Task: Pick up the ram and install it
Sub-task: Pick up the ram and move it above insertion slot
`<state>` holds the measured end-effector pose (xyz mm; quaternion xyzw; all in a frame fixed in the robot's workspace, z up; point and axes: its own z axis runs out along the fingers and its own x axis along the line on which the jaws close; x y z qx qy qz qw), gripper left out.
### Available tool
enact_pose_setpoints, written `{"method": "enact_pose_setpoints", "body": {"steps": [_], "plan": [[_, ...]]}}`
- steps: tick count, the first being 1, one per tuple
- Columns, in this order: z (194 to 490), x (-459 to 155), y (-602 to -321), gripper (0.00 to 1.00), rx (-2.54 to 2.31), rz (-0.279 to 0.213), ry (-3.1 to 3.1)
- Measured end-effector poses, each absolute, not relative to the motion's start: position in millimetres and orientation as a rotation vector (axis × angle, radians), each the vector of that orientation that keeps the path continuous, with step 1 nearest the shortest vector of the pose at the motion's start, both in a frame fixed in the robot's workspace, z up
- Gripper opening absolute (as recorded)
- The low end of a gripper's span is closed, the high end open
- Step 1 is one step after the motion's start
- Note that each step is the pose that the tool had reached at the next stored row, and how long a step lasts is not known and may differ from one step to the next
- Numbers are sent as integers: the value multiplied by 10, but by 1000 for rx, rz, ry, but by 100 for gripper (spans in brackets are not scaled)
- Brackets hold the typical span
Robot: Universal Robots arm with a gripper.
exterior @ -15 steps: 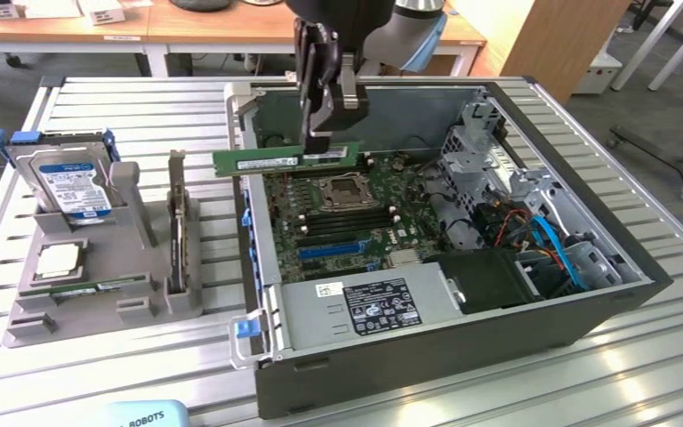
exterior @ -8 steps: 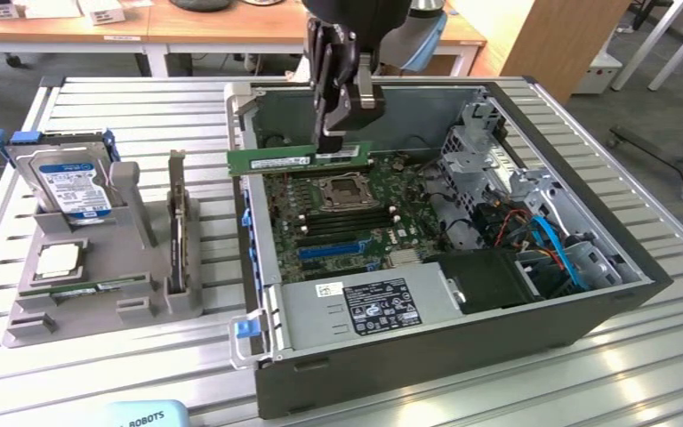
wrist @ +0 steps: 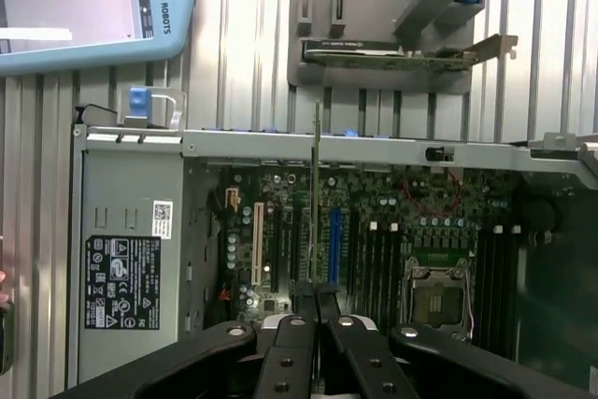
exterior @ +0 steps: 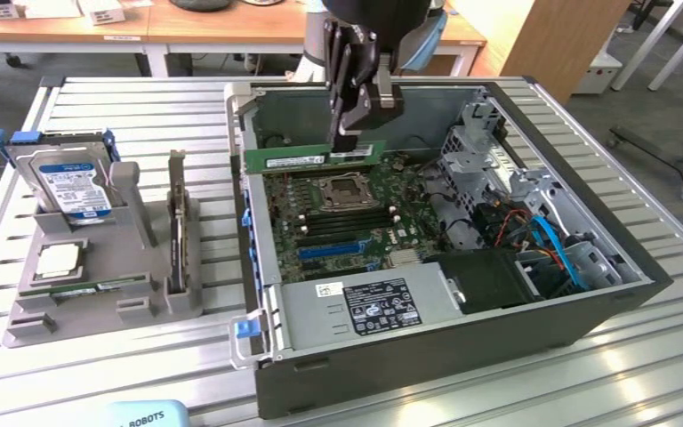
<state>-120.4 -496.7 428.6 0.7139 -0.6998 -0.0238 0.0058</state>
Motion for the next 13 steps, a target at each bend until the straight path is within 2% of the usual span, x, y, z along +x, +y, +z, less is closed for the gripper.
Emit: {"method": "enact_pose_setpoints", "body": {"steps": [13], "plan": [[4286, -987, -4967, 12, 2236, -74, -2189]]}}
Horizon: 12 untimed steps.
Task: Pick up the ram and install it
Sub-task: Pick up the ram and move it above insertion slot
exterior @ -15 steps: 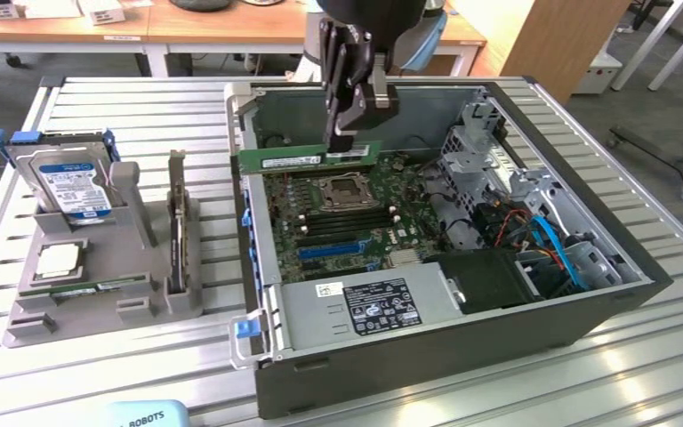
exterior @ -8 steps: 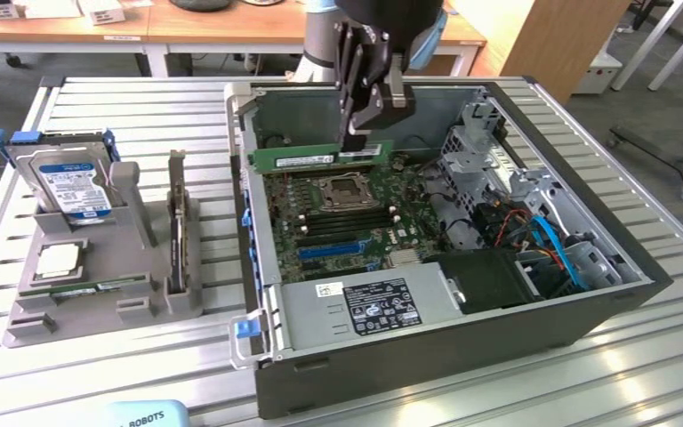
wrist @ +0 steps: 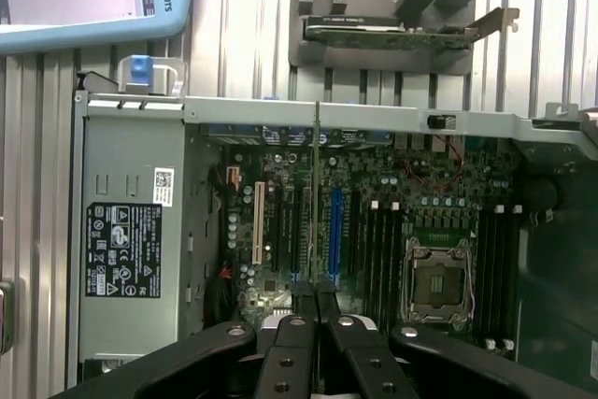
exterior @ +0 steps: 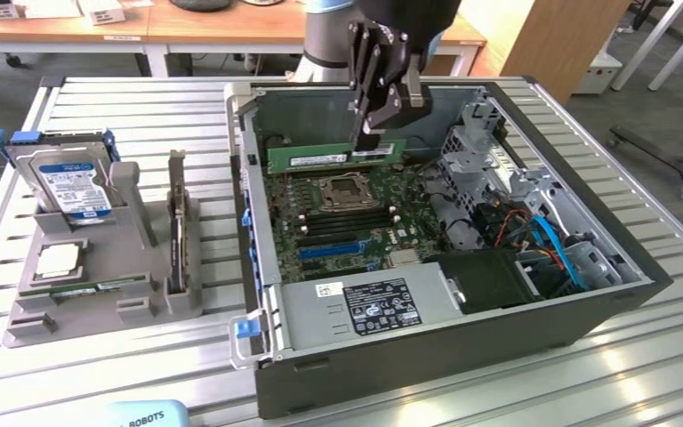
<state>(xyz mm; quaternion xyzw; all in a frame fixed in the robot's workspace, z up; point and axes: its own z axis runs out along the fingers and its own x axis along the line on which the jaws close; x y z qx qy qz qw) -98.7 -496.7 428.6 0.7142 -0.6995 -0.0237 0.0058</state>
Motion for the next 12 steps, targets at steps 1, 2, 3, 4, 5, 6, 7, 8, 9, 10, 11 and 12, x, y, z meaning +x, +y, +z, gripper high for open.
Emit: {"method": "enact_pose_setpoints", "body": {"steps": [1, 2, 3, 4, 5, 6, 7, 8, 9, 10, 11, 12], "plan": [[4286, -972, -4967, 12, 2235, -74, -2189], [4286, -958, -4967, 12, 2236, -74, -2189], [4286, -944, -4967, 12, 2236, -75, -2189], [4286, -931, -4967, 12, 2236, -75, -2189], [4286, -918, -4967, 12, 2236, -74, -2189], [4286, -906, -4967, 12, 2236, -74, -2189], [4286, -893, -4967, 12, 2236, -74, -2189], [4286, -880, -4967, 12, 2236, -74, -2189], [4286, -867, -4967, 12, 2236, -74, -2189], [4286, -855, -4967, 12, 2236, -75, -2189], [4286, -843, -4967, 12, 2236, -74, -2189], [4286, -830, -4967, 12, 2236, -74, -2189]]}}
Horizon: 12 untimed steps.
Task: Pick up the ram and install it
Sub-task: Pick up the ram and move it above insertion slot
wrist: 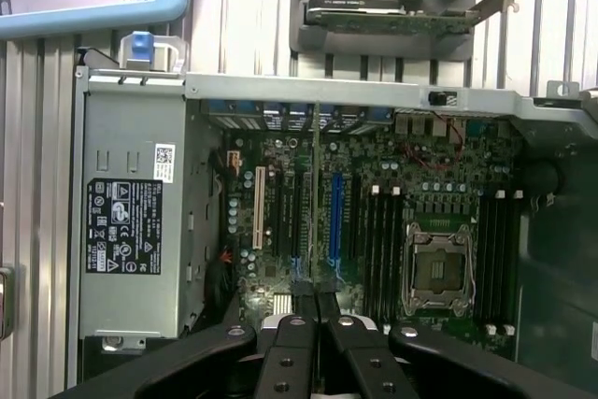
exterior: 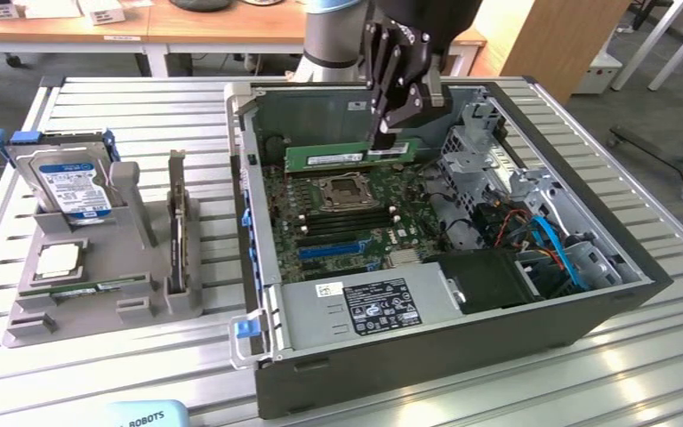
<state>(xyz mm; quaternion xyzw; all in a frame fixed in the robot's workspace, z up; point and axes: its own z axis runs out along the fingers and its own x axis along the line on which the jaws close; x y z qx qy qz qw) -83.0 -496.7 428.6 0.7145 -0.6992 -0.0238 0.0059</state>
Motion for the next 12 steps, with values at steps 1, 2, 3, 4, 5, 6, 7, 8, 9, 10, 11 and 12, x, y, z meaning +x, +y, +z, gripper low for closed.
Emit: {"method": "enact_pose_setpoints", "body": {"steps": [1, 2, 3, 4, 5, 6, 7, 8, 9, 10, 11, 12], "plan": [[4286, -817, -4967, 12, 2236, -74, -2189], [4286, -805, -4967, 12, 2236, -74, -2189], [4286, -793, -4967, 12, 2236, -74, -2188], [4286, -782, -4967, 12, 2236, -74, -2189], [4286, -770, -4967, 12, 2236, -74, -2188], [4286, -760, -4967, 12, 2236, -74, -2188], [4286, -749, -4967, 12, 2236, -74, -2188], [4286, -737, -4967, 12, 2236, -74, -2188], [4286, -727, -4967, 12, 2236, -74, -2188], [4286, -715, -4967, 12, 2237, -74, -2188], [4286, -704, -4967, 12, 2237, -74, -2188], [4286, -693, -4967, 12, 2237, -74, -2188]]}}
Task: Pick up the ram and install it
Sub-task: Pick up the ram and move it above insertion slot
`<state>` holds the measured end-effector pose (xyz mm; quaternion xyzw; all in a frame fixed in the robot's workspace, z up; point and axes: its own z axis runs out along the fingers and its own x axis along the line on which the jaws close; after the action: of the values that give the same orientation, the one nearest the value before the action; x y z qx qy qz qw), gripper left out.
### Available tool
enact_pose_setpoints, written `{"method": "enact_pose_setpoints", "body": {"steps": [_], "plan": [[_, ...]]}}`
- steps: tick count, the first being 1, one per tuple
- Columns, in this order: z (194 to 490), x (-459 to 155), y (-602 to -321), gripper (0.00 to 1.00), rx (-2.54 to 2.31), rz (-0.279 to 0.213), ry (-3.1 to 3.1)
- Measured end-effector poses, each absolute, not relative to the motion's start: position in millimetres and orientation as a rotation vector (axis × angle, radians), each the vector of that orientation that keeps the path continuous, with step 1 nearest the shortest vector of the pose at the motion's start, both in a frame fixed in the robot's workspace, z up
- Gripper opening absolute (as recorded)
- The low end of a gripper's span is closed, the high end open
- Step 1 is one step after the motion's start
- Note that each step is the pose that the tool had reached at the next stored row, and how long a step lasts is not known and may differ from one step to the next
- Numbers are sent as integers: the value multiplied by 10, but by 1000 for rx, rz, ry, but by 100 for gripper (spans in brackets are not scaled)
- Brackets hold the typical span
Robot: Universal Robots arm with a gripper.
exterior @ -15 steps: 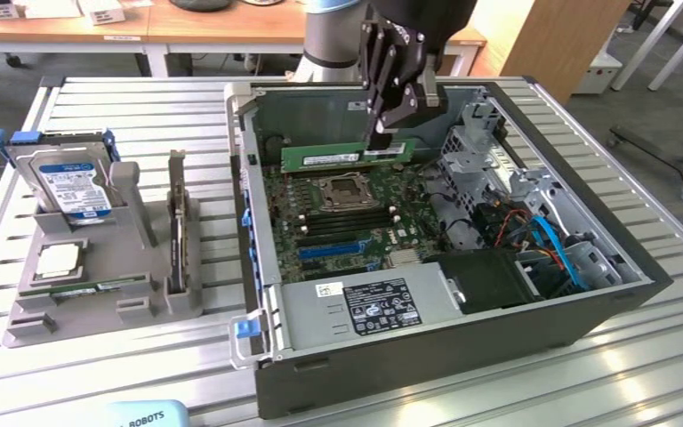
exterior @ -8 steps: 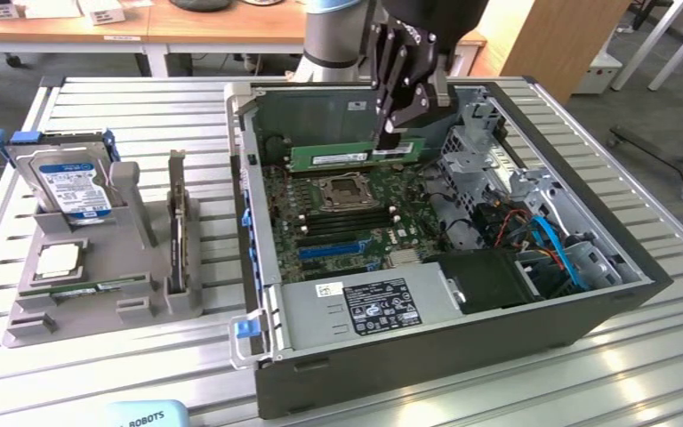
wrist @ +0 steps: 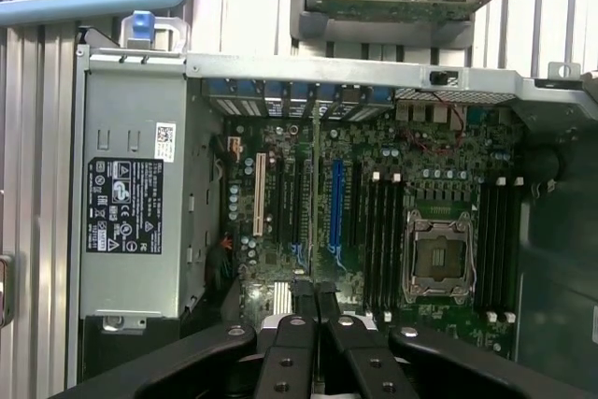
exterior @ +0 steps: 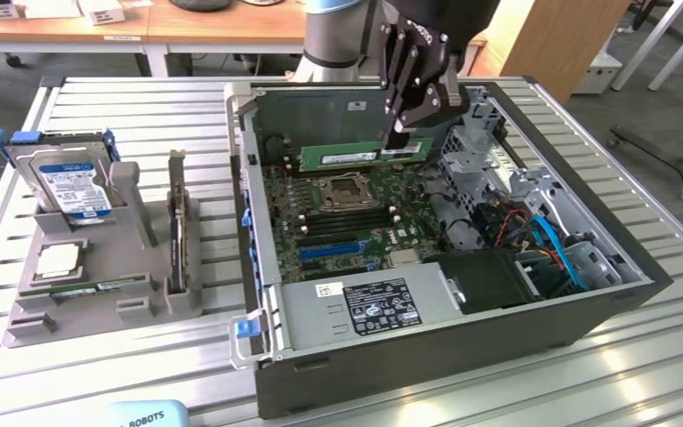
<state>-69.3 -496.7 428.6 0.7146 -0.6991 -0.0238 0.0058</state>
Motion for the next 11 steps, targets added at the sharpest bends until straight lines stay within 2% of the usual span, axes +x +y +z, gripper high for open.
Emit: {"method": "enact_pose_setpoints", "body": {"steps": [11], "plan": [[4286, -563, -4967, 12, 2237, -74, -2188]]}}
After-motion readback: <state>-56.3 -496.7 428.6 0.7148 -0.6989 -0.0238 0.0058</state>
